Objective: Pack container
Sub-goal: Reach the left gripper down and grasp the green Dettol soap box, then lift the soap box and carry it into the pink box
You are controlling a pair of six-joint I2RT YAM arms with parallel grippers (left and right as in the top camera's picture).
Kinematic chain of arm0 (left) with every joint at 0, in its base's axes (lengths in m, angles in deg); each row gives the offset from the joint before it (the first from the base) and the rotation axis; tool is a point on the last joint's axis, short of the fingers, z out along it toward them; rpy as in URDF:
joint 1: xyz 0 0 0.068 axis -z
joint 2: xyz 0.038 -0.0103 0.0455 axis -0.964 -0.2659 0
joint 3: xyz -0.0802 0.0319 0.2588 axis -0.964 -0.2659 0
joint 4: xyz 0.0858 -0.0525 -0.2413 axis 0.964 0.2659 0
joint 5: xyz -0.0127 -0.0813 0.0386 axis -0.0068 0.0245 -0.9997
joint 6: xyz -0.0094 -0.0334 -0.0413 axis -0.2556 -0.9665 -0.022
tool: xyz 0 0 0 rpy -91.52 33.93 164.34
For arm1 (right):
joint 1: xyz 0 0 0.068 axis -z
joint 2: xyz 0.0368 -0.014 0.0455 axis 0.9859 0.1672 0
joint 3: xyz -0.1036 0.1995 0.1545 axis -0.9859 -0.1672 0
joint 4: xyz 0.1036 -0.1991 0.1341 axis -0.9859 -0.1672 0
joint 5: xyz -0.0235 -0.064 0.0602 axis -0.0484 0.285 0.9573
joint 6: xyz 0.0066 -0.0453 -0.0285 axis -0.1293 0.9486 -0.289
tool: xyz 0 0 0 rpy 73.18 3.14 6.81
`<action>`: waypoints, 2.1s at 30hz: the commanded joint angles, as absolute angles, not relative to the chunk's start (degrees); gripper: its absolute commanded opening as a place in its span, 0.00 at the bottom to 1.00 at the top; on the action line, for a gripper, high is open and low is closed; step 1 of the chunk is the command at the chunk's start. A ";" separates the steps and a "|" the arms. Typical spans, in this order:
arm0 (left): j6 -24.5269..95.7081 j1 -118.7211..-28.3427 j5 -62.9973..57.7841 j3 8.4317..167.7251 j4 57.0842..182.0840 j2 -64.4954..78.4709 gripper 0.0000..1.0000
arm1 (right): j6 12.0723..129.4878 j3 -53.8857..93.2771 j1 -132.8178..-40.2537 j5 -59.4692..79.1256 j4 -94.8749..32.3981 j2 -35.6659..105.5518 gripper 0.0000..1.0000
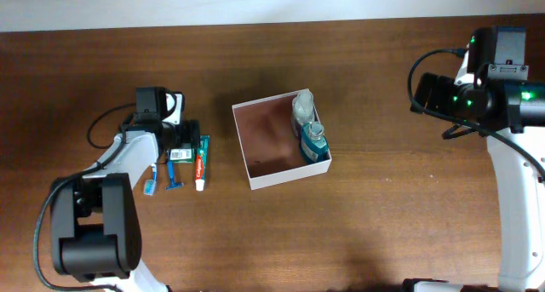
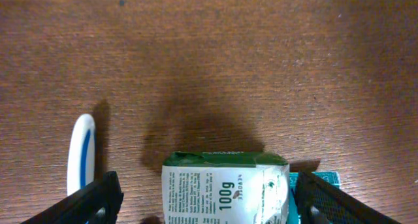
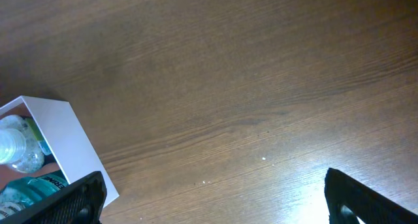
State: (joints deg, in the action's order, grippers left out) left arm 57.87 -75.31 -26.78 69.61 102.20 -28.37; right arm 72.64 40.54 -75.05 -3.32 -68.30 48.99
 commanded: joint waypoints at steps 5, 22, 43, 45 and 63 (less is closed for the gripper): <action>58.22 -75.38 -26.58 70.22 101.87 -30.38 0.84 | 72.38 40.97 -74.72 -3.60 -68.12 49.07 0.98; 58.22 -73.13 -26.63 70.37 100.27 -30.42 0.44 | 72.40 40.97 -74.72 -3.60 -68.12 49.07 0.98; 57.70 -70.81 -26.54 84.12 117.43 -20.15 0.30 | 72.38 40.97 -74.72 -3.60 -68.14 49.07 0.99; 55.91 -69.13 -26.54 84.12 118.00 -17.98 0.30 | 72.38 40.97 -74.72 -3.60 -68.12 49.07 0.98; 29.46 -51.75 -26.26 84.10 118.37 -13.28 0.30 | 72.40 40.97 -74.72 -3.60 -68.12 49.07 0.98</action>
State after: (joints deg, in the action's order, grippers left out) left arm 35.93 -54.55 -24.86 82.96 118.61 -14.36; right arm 72.68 40.54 -75.05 -3.32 -68.30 48.99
